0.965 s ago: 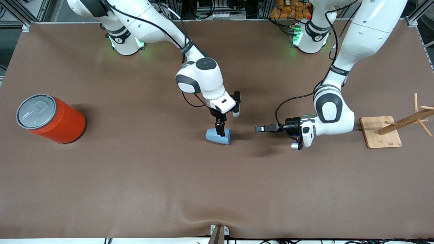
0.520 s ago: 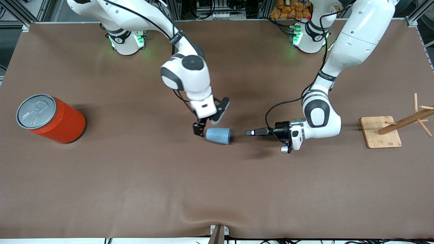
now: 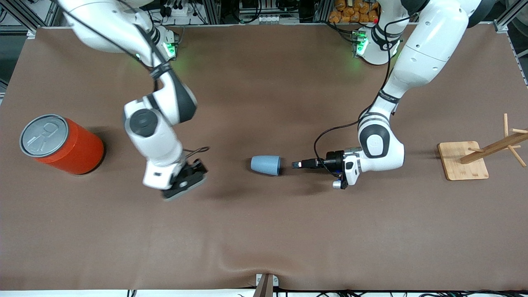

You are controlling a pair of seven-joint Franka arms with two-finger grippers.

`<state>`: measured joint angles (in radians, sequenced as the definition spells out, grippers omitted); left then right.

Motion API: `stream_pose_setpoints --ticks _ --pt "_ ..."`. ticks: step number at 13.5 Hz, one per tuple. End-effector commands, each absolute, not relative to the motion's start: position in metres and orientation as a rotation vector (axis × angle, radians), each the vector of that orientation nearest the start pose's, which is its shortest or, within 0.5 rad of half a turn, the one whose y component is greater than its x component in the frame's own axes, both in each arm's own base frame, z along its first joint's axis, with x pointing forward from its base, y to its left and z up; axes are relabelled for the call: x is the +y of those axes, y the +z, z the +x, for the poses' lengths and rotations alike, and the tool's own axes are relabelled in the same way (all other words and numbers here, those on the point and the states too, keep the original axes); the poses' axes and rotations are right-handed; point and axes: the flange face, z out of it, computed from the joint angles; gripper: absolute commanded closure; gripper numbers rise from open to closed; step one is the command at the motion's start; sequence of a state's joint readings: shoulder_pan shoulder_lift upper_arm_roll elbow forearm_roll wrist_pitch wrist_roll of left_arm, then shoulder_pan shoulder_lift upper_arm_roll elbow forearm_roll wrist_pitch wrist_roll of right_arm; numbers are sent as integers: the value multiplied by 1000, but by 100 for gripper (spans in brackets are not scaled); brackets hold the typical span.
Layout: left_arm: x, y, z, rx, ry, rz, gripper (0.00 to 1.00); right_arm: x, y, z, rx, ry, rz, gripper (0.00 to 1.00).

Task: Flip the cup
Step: 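Grasp the cup with the left gripper while the right gripper releases it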

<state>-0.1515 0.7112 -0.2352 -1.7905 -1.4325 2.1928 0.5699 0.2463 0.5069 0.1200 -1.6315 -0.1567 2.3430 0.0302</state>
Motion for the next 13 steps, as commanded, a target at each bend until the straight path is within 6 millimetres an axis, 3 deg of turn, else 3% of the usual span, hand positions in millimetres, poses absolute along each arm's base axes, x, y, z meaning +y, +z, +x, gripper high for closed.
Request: stream_pose_setpoints --ticks 1,6,10,13 --pt "-286 159 586 229 -180 1962 37 218 339 672 -249 -326 -3097 0" --pt "-309 151 574 246 -199 1956 38 115 309 731 30 -410 -3083 0" --pt "-324 137 572 241 -189 1974 38 78 302 756 138 -490 -3056 0" --pt "-334 137 574 250 -182 1959 40 45 302 763 214 -580 -3024 0"
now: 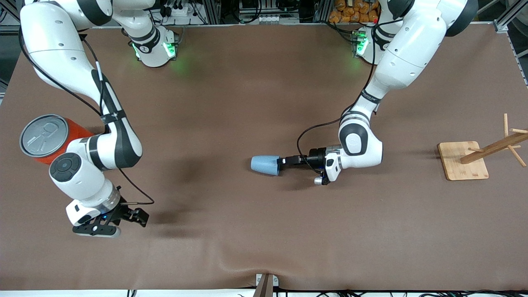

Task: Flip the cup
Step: 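Carry the cup toward the wooden stand while the right gripper withdraws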

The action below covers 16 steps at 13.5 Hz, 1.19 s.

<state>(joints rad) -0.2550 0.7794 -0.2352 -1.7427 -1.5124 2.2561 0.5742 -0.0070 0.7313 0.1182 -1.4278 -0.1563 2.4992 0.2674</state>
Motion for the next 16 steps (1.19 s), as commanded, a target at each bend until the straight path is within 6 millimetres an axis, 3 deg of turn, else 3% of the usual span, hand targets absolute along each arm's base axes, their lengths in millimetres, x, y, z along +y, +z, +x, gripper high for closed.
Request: stream_pose_setpoints --ticks 1,3,5,7,11,14,16 --pt "-340 134 570 251 -189 1959 42 31 303 764 244 -583 -3022 0" --pt "-344 134 571 249 -188 1954 55 23 304 763 261 -582 -3024 0" --pt "-345 135 571 260 -173 1963 83 16 308 763 295 -587 -3021 0" --pt "-352 134 568 275 -174 1960 100 6 313 764 329 -599 -3034 0" --pt "-336 148 581 280 -83 2032 100 -14 325 762 364 -602 -3059 0" --pt "-319 193 595 194 -26 2126 100 -21 338 758 387 -552 -3082 0" --pt "-305 235 608 153 -25 2244 100 -19 344 755 410 -517 -3086 0"
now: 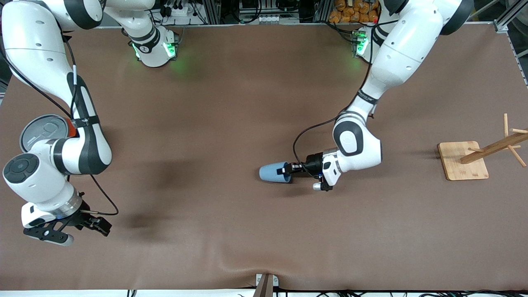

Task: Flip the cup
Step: 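Carry the cup toward the wooden stand while the right gripper withdraws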

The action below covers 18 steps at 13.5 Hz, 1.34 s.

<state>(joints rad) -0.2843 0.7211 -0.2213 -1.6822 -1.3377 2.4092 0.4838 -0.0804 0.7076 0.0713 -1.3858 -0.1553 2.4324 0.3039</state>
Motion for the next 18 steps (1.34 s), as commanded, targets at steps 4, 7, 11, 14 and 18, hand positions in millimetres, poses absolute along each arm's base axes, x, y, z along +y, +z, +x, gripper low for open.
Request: stream_pose_setpoints --ticks 4,7,11,14,18 --pt "-264 298 627 121 -107 2533 100 -34 337 751 428 -496 -3094 0" --pt "-209 338 629 16 -236 2757 100 -38 336 751 427 -494 -3097 0" --pt "-173 373 609 -14 -367 2983 100 -39 363 733 428 -367 -3135 0" --pt "-137 386 608 91 -314 3148 100 -22 384 704 397 -252 -3160 0" --pt "-77 374 618 271 -262 3142 100 -8 394 641 250 -153 -3197 0"
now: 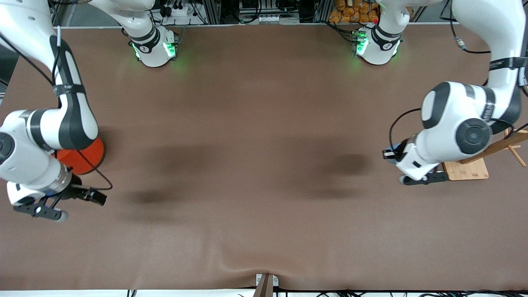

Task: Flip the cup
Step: 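Lower the cup upright onto the table with the left gripper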

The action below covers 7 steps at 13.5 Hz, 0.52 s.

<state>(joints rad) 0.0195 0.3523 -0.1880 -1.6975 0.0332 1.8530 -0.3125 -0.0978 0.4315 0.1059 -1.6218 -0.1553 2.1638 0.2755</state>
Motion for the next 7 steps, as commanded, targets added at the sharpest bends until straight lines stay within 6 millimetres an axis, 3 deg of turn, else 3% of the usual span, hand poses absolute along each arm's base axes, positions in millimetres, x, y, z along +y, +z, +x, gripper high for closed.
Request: stream_pose_setpoints --ticks 1,3,7 --pt "-67 363 618 -294 216 -3108 100 -7 401 629 212 -119 -3202 0" --pt "-62 344 617 -312 164 -3122 100 -3 420 619 189 16 -3159 0" --pt "-66 322 620 -378 137 -3128 100 1 484 614 182 209 -3063 0"
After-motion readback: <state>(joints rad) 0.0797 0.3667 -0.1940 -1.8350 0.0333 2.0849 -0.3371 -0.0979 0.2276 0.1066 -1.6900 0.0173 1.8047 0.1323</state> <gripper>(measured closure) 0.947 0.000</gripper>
